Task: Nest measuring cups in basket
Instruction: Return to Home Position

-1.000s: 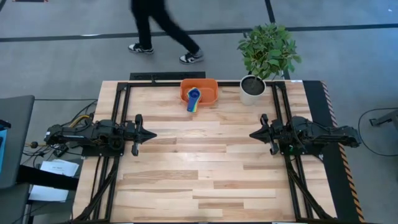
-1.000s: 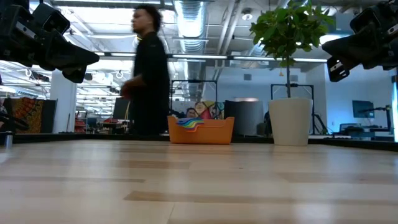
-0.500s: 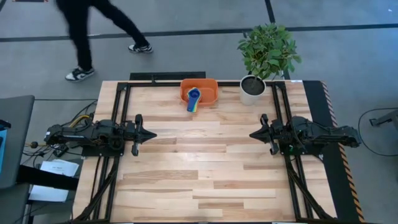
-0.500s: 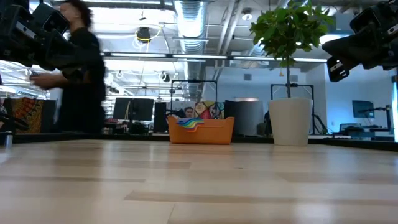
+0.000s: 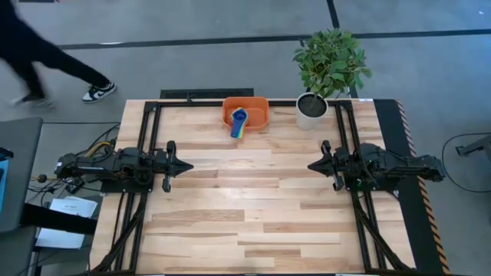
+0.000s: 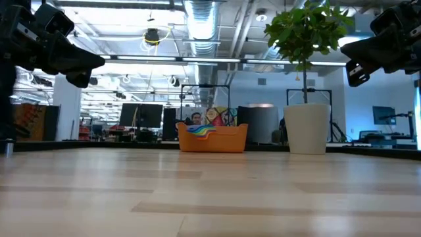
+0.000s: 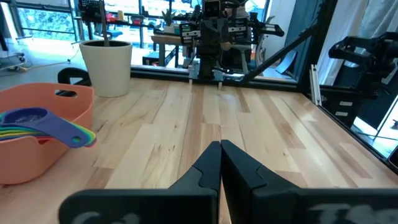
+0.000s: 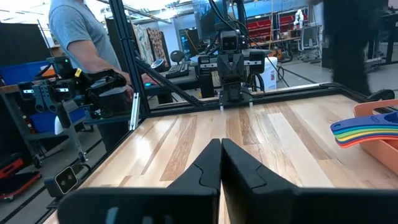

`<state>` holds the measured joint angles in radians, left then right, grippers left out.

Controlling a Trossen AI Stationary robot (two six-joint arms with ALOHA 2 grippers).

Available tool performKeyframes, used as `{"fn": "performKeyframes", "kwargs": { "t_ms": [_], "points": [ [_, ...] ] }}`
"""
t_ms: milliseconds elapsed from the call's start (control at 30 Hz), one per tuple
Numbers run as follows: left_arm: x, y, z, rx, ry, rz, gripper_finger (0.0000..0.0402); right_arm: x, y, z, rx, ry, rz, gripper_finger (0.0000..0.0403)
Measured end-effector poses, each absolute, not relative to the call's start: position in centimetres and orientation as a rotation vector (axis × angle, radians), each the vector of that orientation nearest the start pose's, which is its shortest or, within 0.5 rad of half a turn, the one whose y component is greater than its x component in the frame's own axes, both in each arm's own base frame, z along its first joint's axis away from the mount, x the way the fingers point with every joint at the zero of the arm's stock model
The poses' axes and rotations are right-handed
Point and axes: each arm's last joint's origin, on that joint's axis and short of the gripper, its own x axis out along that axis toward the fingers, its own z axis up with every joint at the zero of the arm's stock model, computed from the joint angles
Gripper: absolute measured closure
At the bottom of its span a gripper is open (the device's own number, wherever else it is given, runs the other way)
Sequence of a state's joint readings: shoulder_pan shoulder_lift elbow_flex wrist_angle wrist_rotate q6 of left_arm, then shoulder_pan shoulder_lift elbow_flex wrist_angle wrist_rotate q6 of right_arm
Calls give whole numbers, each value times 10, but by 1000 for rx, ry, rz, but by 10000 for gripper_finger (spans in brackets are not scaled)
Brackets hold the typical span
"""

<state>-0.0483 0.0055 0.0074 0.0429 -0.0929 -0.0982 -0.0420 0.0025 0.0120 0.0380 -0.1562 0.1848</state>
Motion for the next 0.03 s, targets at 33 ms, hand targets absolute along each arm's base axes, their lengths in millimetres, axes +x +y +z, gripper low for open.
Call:
{"fn": "performKeyframes", "kwargs": {
  "t_ms": [33],
  "points": [
    [97, -2, 170, -101, -46, 42, 401, 97, 0, 171, 180, -37, 118, 372]
  ]
}}
